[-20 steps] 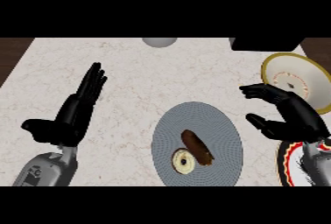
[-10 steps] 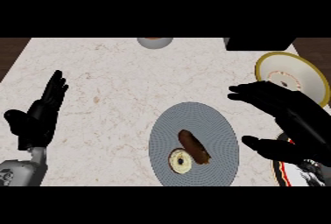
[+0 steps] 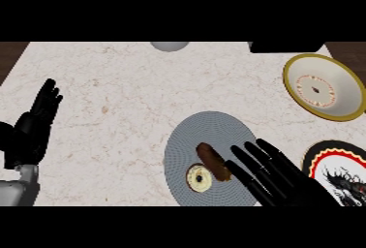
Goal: Pick the sweet potato from the placemat and place it in the bowl
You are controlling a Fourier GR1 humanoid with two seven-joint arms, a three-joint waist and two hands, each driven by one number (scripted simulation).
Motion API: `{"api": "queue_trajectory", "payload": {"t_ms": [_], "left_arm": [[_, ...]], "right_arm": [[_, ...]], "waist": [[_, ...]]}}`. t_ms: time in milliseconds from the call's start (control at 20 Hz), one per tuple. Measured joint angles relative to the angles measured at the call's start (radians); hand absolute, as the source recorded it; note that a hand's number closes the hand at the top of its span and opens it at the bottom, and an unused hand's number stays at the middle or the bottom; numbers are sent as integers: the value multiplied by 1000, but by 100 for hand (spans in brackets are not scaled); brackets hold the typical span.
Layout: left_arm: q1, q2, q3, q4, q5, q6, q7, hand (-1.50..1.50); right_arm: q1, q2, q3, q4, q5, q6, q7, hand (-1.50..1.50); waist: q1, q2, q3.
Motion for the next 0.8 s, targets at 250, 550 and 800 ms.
{"api": "queue_trajectory", "payload": {"t_ms": [250,550,800], "left_arm": [[-22,-3,15,-5,-5,-19,27,0],[-15,-15,21,4,-17,-28,6,0],[-32,-15,27,7,-19,-36,20,0]], "right_arm": [[-147,149,79,-27,77,219,167,-150],[-323,319,149,82,93,504,338,-150],[-434,453,151,251,83,689,425,-150]], "waist": [[14,4,0],[23,6,-2],[25,7,-1]]}}
